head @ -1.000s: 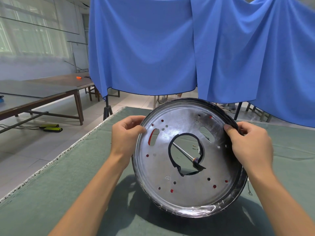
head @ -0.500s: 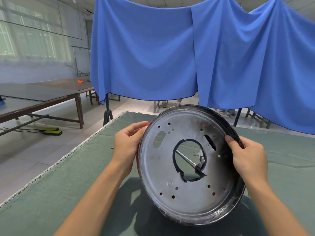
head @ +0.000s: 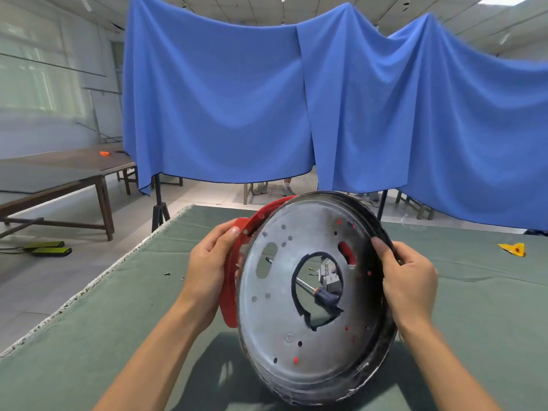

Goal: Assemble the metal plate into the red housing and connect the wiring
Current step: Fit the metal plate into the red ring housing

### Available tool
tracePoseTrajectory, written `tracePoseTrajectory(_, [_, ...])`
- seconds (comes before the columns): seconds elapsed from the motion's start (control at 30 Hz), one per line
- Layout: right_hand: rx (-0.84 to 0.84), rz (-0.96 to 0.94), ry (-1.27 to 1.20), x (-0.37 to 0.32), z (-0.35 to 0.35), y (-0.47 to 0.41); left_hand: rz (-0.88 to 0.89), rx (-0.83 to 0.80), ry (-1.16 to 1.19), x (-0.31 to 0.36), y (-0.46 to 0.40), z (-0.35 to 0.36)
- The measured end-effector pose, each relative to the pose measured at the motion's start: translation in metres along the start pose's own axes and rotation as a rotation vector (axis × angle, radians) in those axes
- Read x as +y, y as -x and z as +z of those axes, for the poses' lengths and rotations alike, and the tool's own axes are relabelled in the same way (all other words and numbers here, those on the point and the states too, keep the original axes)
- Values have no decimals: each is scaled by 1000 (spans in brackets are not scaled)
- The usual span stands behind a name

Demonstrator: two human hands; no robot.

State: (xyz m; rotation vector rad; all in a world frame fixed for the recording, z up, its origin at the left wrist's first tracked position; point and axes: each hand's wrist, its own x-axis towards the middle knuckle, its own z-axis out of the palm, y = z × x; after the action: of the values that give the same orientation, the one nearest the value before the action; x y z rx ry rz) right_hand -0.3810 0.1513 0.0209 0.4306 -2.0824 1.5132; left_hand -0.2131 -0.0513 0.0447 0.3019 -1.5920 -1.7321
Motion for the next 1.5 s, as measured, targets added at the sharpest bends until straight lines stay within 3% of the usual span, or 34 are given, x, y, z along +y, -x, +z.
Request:
tracePoseTrajectory(0.37, [-67, -19, -97, 16, 10, 4, 137, 0, -101, 10, 6, 5])
tracePoseTrajectory(0.7, [-28, 25, -29, -5, 6, 2, 139, 33, -182, 16, 1, -3])
tracePoseTrajectory(0.87, [-16, -1, 22, -13, 4, 1, 106, -71, -161, 20, 5, -5])
tracePoseTrajectory(1.13, [16, -14, 87, -18, 3, -1, 162, 19, -362, 19, 3, -6])
tracePoseTrajectory(1.5, [40, -36, 132, -22, 6, 0, 248, -28, -350, 25, 7, -1])
